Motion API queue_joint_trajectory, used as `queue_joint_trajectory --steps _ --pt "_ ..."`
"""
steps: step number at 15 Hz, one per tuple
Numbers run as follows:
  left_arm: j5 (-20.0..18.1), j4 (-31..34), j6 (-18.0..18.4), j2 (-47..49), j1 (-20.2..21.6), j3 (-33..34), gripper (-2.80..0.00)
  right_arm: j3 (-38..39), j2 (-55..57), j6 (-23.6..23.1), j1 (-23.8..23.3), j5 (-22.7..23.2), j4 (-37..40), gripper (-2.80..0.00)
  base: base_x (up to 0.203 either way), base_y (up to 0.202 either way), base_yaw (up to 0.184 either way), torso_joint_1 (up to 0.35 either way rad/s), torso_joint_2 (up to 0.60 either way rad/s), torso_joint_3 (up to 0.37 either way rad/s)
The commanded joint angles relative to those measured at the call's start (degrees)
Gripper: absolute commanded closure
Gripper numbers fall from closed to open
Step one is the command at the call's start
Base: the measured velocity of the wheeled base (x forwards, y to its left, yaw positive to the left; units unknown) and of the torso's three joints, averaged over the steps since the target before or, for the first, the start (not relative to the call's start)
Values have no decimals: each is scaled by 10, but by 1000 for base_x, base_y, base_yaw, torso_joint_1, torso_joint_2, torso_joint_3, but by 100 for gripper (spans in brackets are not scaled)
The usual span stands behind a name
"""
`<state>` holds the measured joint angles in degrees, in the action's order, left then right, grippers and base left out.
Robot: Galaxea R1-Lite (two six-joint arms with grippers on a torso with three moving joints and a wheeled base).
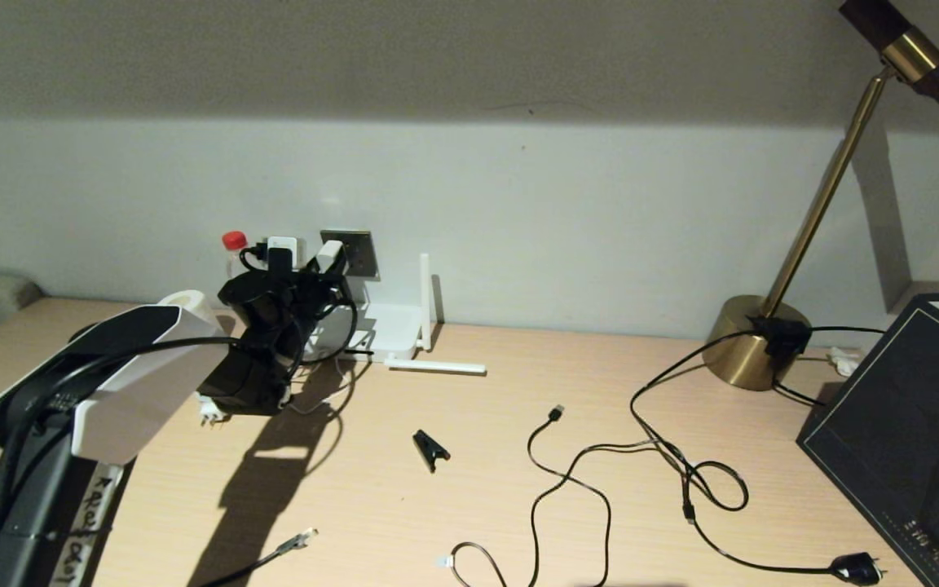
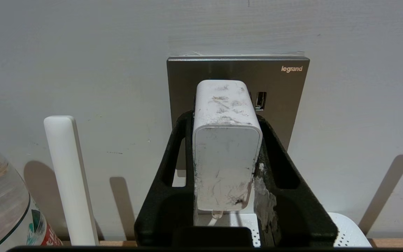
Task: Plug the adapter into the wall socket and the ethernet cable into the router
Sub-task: Plug plug into socket
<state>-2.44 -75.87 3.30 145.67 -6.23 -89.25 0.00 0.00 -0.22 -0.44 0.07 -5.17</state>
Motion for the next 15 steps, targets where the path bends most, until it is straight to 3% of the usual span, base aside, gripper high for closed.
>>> queue_joint_trajectory --steps 1,15 --pt "0 -4 0 1 0 0 0 20 0 0 0 0 -1 0 0 0 0 0 0 0" --pt "3 -5 0 8 -5 0 0 20 0 0 0 0 -1 0 0 0 0 0 0 0"
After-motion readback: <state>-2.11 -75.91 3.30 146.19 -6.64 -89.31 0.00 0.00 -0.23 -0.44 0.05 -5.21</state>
